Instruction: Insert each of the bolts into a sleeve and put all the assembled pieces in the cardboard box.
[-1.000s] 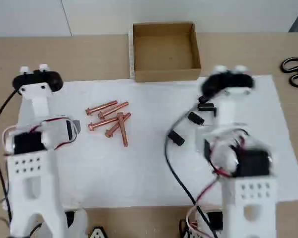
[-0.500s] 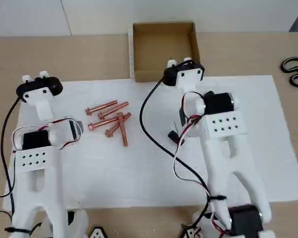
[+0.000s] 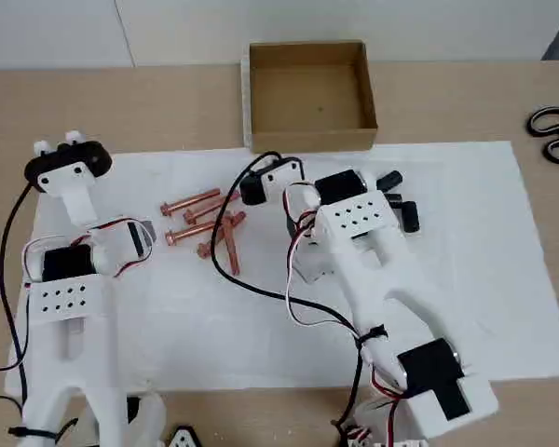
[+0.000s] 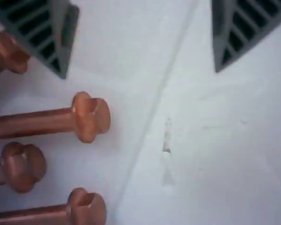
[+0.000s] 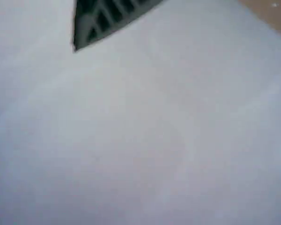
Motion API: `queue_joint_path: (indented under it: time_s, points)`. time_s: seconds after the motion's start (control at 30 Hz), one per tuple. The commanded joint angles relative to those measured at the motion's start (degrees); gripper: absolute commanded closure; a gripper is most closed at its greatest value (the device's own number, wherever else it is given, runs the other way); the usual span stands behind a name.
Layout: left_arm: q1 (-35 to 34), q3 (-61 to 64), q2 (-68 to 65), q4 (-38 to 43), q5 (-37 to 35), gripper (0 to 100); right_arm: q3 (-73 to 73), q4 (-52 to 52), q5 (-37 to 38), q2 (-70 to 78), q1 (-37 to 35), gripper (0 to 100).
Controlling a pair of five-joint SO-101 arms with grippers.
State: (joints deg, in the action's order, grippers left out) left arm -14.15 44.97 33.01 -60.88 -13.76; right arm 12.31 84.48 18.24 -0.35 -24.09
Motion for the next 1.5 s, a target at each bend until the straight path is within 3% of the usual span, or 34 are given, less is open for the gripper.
queue_joint_path:
  time_s: [0.0, 0.97, 1.47]
  points:
    - [-0.35, -0.13, 0.09, 1.05, -0.44, 81, -2.81, -2.33, 1.32, 1.19, 0.22, 73.5]
    - [-0.18, 5.76, 0.09, 4.75, -0.44, 81, -3.69, -6.99, 1.76, 6.02, 1.63, 73.6]
    - [-0.18, 5.76, 0.09, 4.75, -0.53, 81, -4.04, -10.77, 0.53, 16.48, 3.21, 73.6]
